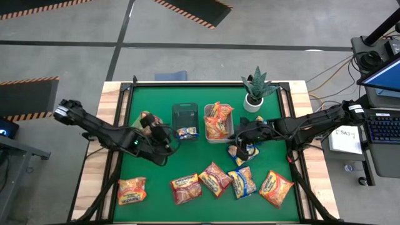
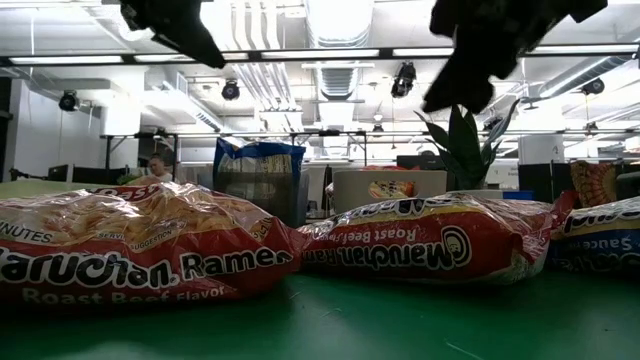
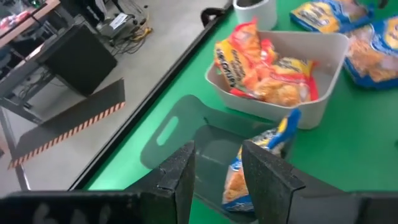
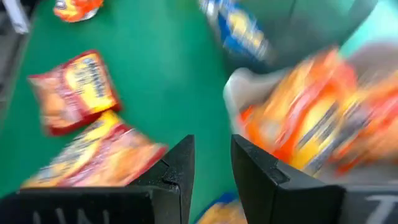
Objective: Sort Maruchan noodles
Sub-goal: Put the blue noodle pack into the black bin
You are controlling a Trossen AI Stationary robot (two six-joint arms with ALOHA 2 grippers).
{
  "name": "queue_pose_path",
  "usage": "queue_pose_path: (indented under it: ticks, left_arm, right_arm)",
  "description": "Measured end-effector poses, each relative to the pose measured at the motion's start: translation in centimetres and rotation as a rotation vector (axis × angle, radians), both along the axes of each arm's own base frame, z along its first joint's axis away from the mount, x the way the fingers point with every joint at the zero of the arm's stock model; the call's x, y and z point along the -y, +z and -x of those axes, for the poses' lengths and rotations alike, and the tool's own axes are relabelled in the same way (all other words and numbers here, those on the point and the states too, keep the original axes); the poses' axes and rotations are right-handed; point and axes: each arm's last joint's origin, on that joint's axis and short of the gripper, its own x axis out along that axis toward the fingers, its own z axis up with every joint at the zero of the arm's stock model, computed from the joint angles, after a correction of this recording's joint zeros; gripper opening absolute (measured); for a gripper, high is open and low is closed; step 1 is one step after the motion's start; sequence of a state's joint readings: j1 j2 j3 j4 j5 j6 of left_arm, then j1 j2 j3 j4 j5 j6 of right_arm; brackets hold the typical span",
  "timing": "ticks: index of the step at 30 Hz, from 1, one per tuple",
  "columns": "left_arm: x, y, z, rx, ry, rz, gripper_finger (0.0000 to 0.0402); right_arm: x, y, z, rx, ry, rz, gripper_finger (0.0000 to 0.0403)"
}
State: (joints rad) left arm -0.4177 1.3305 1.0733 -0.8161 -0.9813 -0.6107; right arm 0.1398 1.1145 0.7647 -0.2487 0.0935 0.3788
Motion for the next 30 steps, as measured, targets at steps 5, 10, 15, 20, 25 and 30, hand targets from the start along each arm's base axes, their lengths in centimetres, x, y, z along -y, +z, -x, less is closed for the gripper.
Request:
queue_pose_path:
  ticks: [5,10,15,20,25,30]
  left_arm:
    - [1.0,-1.4,-2.1,-0.082,-0.018,-0.046,0.0113]
    - [1.9,-2.4,-4.0,-0.161,-0.048,-0.097,0.0113]
    - [2.4,-2.2,-5.2,-0.215,-0.092,-0.15,0.0113]
    - [2.3,-1.4,-5.4,-0.225,-0.095,-0.235,0.0113]
    - [2.1,-0.2,-4.9,-0.221,-0.125,-0.261,0.0113]
    - [2.2,0.5,-4.7,-0.28,-0.27,-0.269,0.0113]
  right_arm:
    - [-0.5,-0.9,0.9,-0.162,-0.065,-0.264,0.0084]
    - [-1.6,-1.5,1.9,-0.273,-0.064,-0.294,0.0078]
    - [-3.0,-1.2,2.0,-0.279,-0.086,-0.357,0.0076]
    - [-3.4,-0.9,1.9,-0.294,-0.139,-0.41,0.0076]
    - [-4.5,-0.9,0.7,-0.345,-0.113,-0.383,0.0076]
    - [-6.0,0.0,-1.9,-0.377,-0.043,-0.319,0.0076]
